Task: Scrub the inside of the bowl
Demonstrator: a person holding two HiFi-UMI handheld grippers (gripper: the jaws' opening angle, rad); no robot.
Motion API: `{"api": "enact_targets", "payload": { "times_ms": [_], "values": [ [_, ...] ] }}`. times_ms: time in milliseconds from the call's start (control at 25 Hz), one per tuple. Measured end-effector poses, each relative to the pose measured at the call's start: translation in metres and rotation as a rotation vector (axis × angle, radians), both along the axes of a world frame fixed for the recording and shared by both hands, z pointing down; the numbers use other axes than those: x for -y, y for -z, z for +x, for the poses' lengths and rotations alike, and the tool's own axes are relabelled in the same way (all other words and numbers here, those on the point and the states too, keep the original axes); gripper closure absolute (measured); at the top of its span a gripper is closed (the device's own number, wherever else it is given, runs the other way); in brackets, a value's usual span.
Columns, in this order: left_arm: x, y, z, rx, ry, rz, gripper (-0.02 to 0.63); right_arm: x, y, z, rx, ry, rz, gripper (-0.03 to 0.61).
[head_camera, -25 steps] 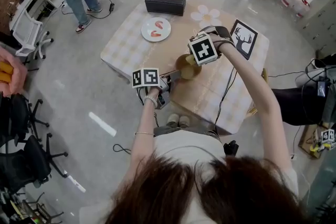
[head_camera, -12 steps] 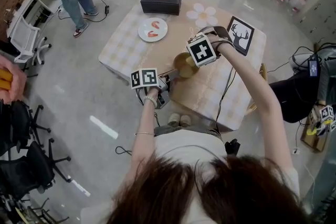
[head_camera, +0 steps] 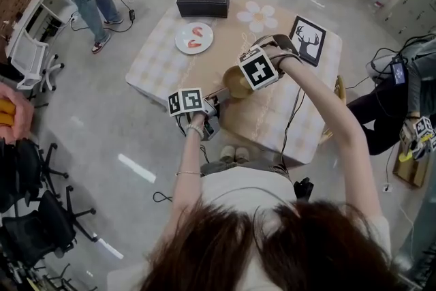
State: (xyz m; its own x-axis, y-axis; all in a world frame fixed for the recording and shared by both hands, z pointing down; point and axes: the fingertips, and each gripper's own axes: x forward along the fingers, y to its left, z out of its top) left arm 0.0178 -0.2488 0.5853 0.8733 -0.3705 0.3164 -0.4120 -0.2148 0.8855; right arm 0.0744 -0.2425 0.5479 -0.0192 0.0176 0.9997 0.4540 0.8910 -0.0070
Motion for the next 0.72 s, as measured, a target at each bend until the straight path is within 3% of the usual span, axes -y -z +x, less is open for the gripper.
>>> {"api": "enact_targets", "payload": {
  "times_ms": [720],
  "values": [
    [-0.001,-0.001,0.001,-0.012,0.003,-0.003,0.511,-0.025,-0.004,-0.014,-0.01,0.04,-0.034,0.488]
  ]
}}
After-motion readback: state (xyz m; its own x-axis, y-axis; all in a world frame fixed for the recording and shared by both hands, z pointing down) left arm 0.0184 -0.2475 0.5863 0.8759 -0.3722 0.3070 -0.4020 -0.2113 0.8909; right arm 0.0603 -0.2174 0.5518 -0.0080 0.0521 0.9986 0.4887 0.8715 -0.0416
